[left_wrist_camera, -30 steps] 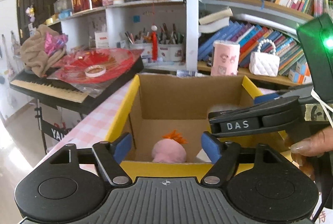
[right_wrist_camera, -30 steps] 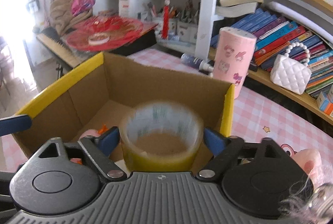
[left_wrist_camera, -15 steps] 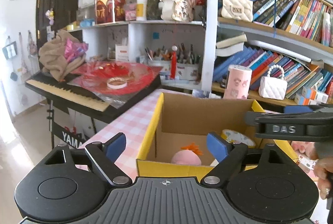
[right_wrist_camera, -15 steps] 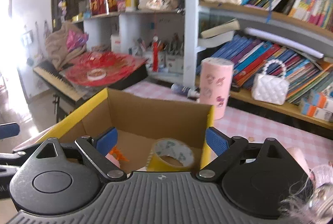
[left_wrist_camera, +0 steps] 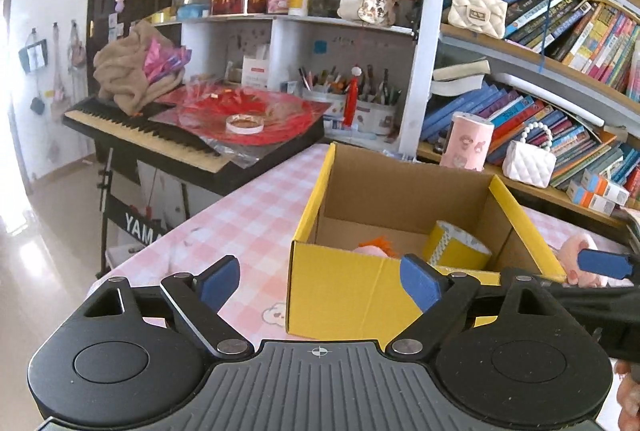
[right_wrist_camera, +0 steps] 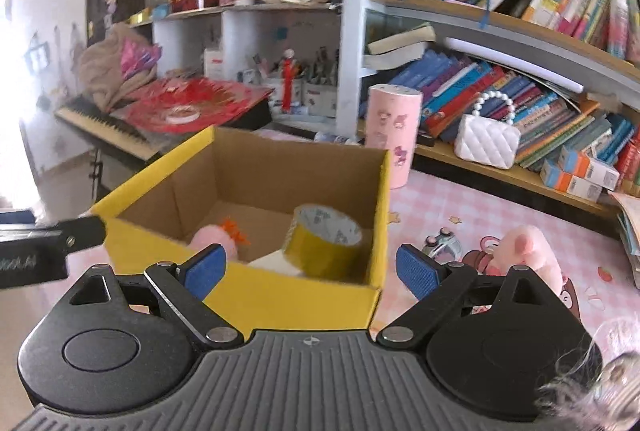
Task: Organize objects
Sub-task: 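Withdraw both tools from the box toward the pink pig and remaining items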
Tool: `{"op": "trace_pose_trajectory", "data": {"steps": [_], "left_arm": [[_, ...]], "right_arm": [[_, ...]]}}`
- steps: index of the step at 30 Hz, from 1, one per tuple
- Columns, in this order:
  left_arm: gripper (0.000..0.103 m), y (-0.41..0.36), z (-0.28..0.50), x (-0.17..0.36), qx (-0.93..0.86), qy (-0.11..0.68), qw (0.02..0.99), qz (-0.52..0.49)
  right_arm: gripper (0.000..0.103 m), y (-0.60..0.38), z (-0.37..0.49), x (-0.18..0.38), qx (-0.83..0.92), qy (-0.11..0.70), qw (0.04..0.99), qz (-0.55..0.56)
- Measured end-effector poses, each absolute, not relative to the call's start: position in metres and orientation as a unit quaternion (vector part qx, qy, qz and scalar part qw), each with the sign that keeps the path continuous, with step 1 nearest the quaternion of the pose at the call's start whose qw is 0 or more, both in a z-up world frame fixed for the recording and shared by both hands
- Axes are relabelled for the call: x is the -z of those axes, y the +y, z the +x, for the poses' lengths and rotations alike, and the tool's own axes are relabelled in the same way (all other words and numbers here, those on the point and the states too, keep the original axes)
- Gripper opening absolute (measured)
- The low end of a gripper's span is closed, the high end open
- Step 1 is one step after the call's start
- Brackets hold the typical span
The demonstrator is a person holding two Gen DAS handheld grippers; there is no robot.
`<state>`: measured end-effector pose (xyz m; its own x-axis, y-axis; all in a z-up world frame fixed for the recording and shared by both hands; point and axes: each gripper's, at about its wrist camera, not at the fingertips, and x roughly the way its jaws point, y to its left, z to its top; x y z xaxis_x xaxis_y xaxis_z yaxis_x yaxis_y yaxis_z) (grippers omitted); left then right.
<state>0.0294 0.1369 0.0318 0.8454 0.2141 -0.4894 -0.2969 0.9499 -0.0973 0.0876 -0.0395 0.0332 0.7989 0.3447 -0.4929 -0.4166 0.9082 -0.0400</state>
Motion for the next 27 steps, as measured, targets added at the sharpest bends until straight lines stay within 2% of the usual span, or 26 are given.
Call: {"op": "trace_pose_trajectory", "data": {"steps": [6, 27], "left_arm": [[0.09, 0.135, 0.017, -0.027, -0.122, 0.26, 0.955, -0.08], [0.094, 0.131, -0.018, -0.009, -0.101, 0.319, 0.941, -0.047]], "right_arm": [[0.092, -0.031, 0.074, -0.02, -0.205, 0.283, 0.932, -0.094], [0.093, -0.032, 0.026, 0.001, -0.185, 0.328, 0.922, -0.093]]}}
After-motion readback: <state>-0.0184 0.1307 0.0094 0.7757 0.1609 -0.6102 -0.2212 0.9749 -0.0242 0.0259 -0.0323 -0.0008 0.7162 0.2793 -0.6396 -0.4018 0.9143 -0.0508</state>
